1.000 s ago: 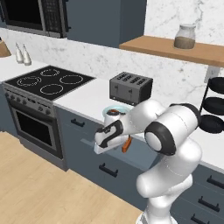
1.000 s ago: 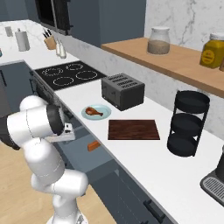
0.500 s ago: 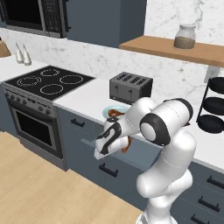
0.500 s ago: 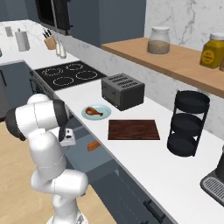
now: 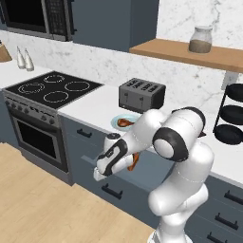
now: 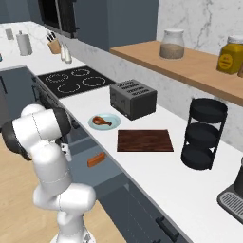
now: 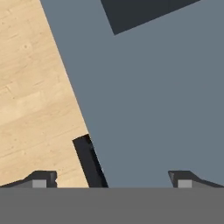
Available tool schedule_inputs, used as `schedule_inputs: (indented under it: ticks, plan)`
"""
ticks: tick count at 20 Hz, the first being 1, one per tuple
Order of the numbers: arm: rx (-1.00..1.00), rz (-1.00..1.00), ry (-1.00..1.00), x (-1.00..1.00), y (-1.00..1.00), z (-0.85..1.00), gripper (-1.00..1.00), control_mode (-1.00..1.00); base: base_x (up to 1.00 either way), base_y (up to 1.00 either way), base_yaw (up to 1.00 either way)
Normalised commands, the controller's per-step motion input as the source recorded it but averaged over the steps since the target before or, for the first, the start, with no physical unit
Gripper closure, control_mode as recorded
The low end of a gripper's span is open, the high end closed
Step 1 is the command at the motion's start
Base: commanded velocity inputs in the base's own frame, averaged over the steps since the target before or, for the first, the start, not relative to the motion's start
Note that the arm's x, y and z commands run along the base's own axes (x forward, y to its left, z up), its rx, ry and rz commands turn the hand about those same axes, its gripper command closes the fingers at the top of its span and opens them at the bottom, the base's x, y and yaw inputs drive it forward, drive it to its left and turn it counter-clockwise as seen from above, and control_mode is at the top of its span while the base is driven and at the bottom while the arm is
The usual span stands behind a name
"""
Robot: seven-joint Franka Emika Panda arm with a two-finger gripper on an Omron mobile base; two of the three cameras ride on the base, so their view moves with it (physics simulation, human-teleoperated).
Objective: Pick up the knife from the drawer and place it on the cutting board. Then place the meat from the plate to the cutting board.
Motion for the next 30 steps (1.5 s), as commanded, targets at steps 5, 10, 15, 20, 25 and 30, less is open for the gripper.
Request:
schedule_inputs:
  ticks: [5, 10, 15, 20, 25, 30]
  plan:
    - [0.0, -0.02, 0.02, -0.59, 0.85, 0.04, -1.0, -1.0, 0.0, 0.0, 0.0]
    - [0.0, -0.03, 0.0, -0.58, 0.64, 0.3, -1.0, -1.0, 0.0, 0.0, 0.0]
    - [-0.01, -0.03, 0.0, -0.19, 0.19, 0.75, -1.0, -1.0, 0.0, 0.0, 0.0]
    - [0.0, -0.05, -0.01, 0.0, -0.01, 1.0, -1.0, -1.0, 0.0, 0.0, 0.0]
    - [0.0, -0.39, 0.07, 0.18, -0.72, 0.2, -1.0, -1.0, 0.0, 0.0, 0.0]
    - [0.01, -0.57, 0.12, 0.46, -0.97, -0.02, -1.0, -1.0, 0.0, 0.0, 0.0]
